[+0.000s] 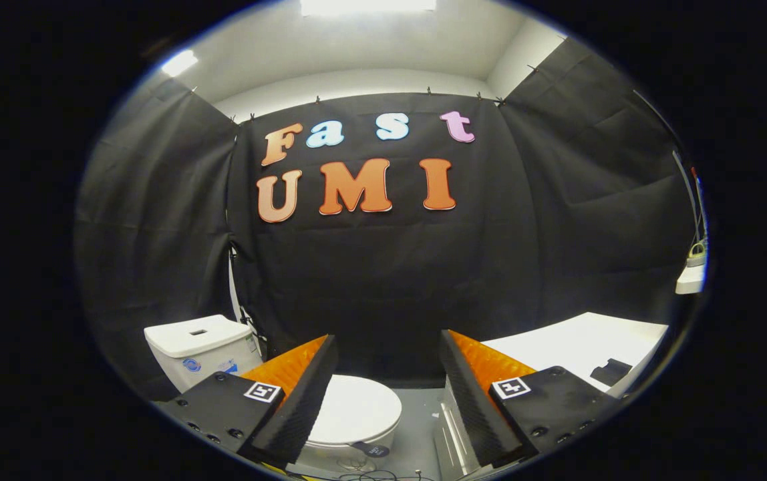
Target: Open the toilet lid.
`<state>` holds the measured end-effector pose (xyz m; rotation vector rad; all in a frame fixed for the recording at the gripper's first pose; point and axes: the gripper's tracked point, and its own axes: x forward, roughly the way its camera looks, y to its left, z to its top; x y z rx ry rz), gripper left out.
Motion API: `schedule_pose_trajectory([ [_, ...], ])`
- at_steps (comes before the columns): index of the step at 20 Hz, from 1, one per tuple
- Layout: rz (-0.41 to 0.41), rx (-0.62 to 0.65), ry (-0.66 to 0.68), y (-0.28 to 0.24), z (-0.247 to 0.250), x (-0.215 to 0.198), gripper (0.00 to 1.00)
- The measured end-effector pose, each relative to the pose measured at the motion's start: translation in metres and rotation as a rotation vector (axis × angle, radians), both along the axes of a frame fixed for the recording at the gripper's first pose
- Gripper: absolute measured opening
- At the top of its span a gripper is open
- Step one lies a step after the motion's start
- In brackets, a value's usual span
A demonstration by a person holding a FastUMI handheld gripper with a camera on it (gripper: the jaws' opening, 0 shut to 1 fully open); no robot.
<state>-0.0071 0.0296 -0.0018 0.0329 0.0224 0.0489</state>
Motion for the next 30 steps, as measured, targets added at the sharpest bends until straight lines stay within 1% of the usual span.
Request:
schedule_pose_trajectory([
  [3, 0.017, -0.001, -0.011, 0.006, 0.003, -0.002, 0.99],
  [5, 0.036, 0.021, -0.008, 0.016, 0.002, -0.002, 0.99],
  [8, 0.057, -0.01, 0.009, 0.031, -0.007, 0.001, 1.0],
  [10, 0.04, -0.024, 0.03, 0.034, -0.016, 0.008, 1.0],
  [11, 0.013, -0.002, 0.046, 0.034, -0.022, 0.014, 1.0],
  [13, -0.035, 0.091, 0.051, 0.037, -0.027, 0.024, 1.0],
  [14, -0.045, 0.137, 0.053, 0.039, -0.033, 0.029, 1.0],
  [17, -0.071, 0.214, 0.094, 0.041, -0.075, 0.046, 1.0],
  [22, -0.184, 0.301, 0.18, 0.002, -0.149, 0.055, 0.98],
  [25, -0.207, 0.411, 0.311, -0.001, -0.209, 0.03, 0.98],
  [26, -0.238, 0.462, 0.35, -0.006, -0.228, 0.025, 0.98],
  [28, -0.274, 0.557, 0.431, -0.012, -0.264, 0.026, 0.98],
  [29, -0.283, 0.569, 0.475, -0.011, -0.28, 0.028, 0.98],
  [30, -0.311, 0.6, 0.516, -0.014, -0.295, 0.024, 0.98],
])
